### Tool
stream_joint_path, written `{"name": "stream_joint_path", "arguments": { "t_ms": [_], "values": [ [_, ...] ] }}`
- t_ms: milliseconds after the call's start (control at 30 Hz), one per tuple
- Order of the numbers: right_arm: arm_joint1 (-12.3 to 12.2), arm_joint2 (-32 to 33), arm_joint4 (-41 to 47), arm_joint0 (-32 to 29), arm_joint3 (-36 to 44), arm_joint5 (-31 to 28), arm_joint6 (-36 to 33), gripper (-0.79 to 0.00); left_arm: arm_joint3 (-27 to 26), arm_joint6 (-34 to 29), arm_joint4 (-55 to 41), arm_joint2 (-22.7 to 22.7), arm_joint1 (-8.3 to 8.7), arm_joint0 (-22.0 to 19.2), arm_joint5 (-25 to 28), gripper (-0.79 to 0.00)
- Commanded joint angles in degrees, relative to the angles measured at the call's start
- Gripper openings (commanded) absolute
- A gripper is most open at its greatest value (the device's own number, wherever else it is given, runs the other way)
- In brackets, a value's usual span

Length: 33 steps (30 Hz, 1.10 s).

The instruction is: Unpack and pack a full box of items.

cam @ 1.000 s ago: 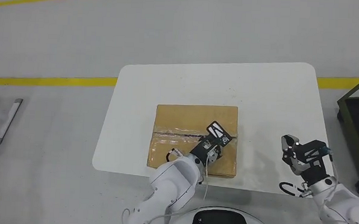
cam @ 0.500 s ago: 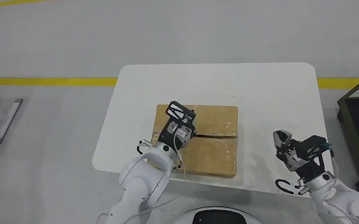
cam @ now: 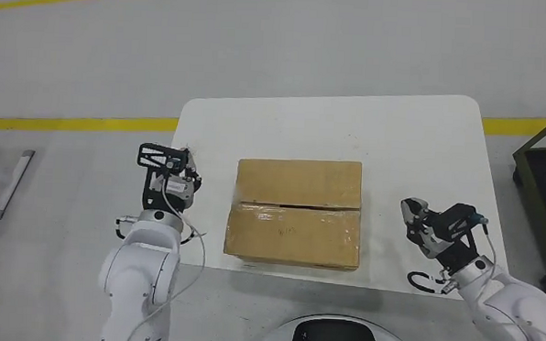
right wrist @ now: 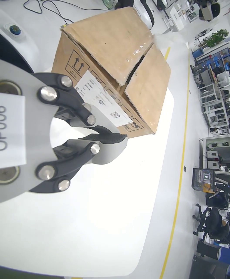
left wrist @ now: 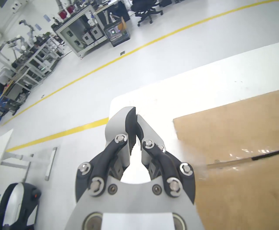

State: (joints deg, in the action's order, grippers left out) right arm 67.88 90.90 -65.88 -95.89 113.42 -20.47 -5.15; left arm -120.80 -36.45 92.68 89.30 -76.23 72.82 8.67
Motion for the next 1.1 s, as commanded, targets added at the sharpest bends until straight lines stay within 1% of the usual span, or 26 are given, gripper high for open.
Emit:
{"name": "stream_joint_path", "arguments": {
  "t_ms": [0, 200, 400, 433, 467, 500, 700, 767, 900, 967, 1067],
  "values": [
    [-0.01, -0.22, -0.23, 0.13, -0.11, 0.0, -0.08, -0.785, 0.09, 0.5, 0.11, 1.28, 0.07, 0.41, -1.19, -0.785],
    [-0.07, -0.52, -0.76, 0.47, -0.43, 0.02, -0.35, -0.785, 1.58, 2.04, 2.19, 4.41, 0.44, 0.72, -2.11, -0.785],
    [-0.09, -0.9, -1.12, 0.5, -0.32, 0.39, -0.48, -0.785, 4.05, 2.62, 1.72, 7.3, 0.66, 0.64, -3.53, -0.785],
    [-0.09, -0.95, -1.22, 0.45, -0.33, 0.53, -0.51, -0.785, 4.33, 2.5, 1.68, 7.64, 0.7, 0.71, -3.68, -0.576],
    [-0.09, -0.97, -1.29, 0.37, -0.36, 0.71, -0.46, -0.785, 4.82, 2.01, 1.96, 8.1, 0.73, 0.9, -4.11, -0.031],
    [-0.09, -0.99, -1.35, 0.28, -0.38, 0.89, -0.41, -0.785, 5.02, 1.71, 1.8, 8.44, 0.74, 1.0, -4.61, 0.0],
    [-0.11, -0.84, -1.54, -0.36, -0.38, 1.58, -0.19, -0.785, 6.53, 0.5, 2.39, 10.94, 0.85, 2.05, -7.7, 0.0],
    [-0.12, -0.83, -1.57, -0.55, -0.28, 1.78, -0.24, -0.785, 6.83, 0.72, 1.16, 11.72, 0.83, 2.2, -8.63, 0.0],
    [-0.13, -0.77, -1.64, -0.88, 0.14, 2.05, -0.16, -0.785, 6.98, 0.99, 0.66, 13.35, 0.95, 2.42, -9.31, 0.0],
    [-0.14, -0.69, -1.65, -1.03, 0.36, 2.22, -0.22, -0.785, 6.42, 1.0, 0.28, 13.64, 1.02, 2.52, -8.77, 0.0],
    [-0.17, -0.48, -1.71, -1.28, 0.7, 2.46, -0.23, -0.785, 4.31, 0.99, -1.17, 12.08, 1.13, 3.08, -4.9, 0.0]
  ]
}}
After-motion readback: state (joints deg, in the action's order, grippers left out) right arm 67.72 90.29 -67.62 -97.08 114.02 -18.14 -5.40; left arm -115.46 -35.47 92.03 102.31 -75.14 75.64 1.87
